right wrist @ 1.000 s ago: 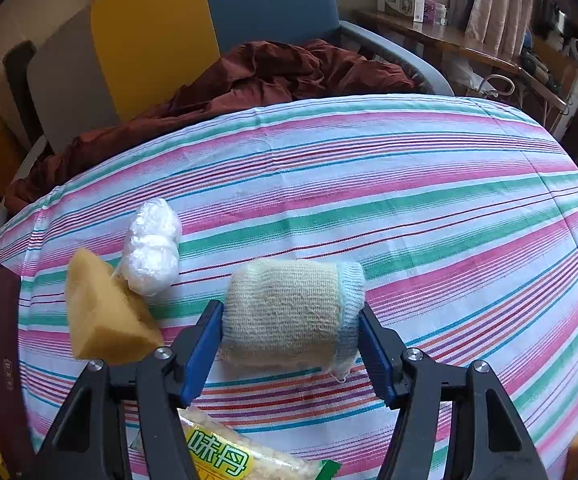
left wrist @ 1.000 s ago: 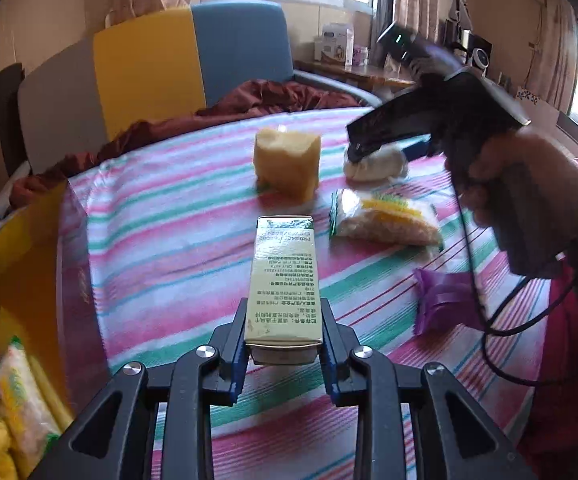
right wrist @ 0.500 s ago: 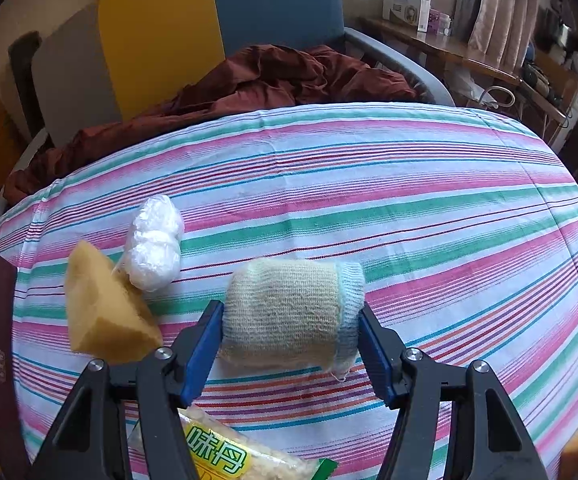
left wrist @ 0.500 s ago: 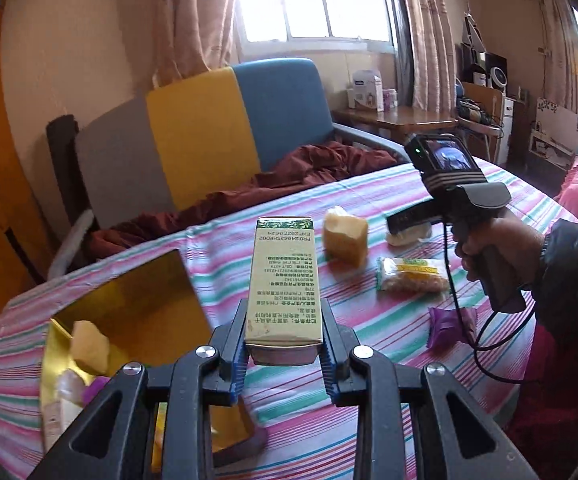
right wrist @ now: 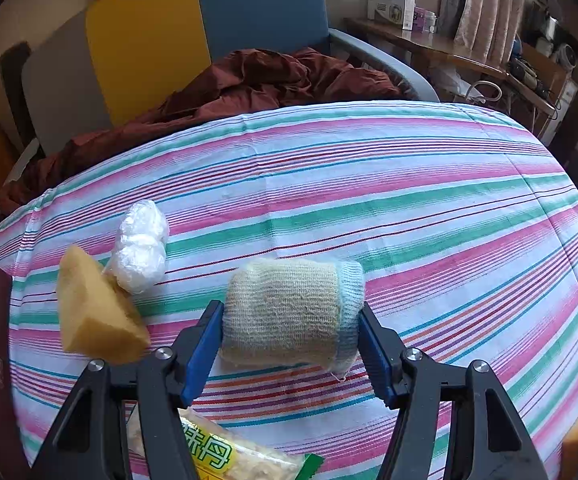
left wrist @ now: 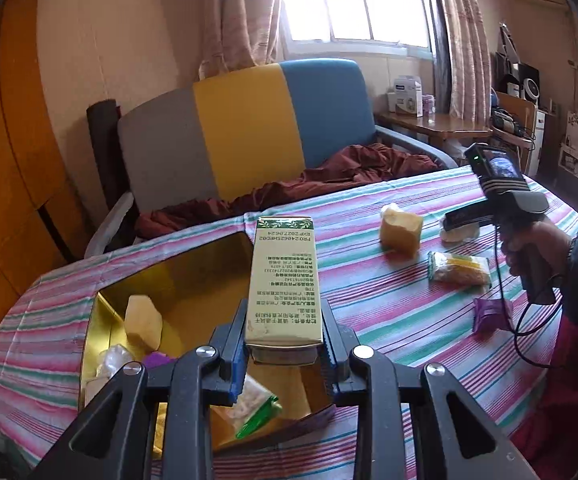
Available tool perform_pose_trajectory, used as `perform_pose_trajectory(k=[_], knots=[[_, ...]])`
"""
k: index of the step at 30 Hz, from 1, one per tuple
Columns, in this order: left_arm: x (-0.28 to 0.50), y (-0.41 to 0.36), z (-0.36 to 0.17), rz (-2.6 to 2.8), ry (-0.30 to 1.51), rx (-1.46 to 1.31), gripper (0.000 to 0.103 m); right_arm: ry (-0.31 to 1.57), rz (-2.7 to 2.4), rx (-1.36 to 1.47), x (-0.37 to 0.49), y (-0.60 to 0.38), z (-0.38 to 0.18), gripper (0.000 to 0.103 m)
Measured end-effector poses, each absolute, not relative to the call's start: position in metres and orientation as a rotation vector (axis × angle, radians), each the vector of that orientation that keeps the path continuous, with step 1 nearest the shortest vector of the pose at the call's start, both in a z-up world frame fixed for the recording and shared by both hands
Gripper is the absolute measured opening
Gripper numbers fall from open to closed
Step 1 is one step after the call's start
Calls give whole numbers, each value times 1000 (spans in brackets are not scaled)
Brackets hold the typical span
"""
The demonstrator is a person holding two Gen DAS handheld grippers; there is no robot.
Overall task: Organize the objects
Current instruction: 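Lower the white-green carton into the gold tray and open left gripper while right holds the sock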
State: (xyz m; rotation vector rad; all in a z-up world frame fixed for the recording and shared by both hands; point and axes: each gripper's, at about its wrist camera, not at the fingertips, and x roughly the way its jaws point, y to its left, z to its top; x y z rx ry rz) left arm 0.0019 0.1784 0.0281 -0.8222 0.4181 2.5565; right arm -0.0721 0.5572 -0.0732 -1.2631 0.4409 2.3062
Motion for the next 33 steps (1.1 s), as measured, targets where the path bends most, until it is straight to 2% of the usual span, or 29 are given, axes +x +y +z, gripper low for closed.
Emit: perform_pose_trajectory(k=[6,12,15,22,28,30,33], knots=[[-37,127,-6,2549,224,-1049,29,443,2313,-1244,-71,558,-69,65],[-68,88,-19,2653,257,-1113,29,466,2346,-1204,-72,559,-59,65],[-94,76,-22,2647,178,-1167,29,458,2361,-1195,-73,555,-55,65],[-159,76,-29,2563,31,-1261,29,465,2376,-1182,-74,555,-53,65],[-202,98,-64,2533,116,-1433,30,446,2389,-1187,-77,553,-53,65],[-212,94,-76,2507,93,-1541,30,447,2389,-1190,-77,555,-54,65],[-215,84,-74,2522,44,-1554,33,443,2388,-1193,-78,555,-54,65]])
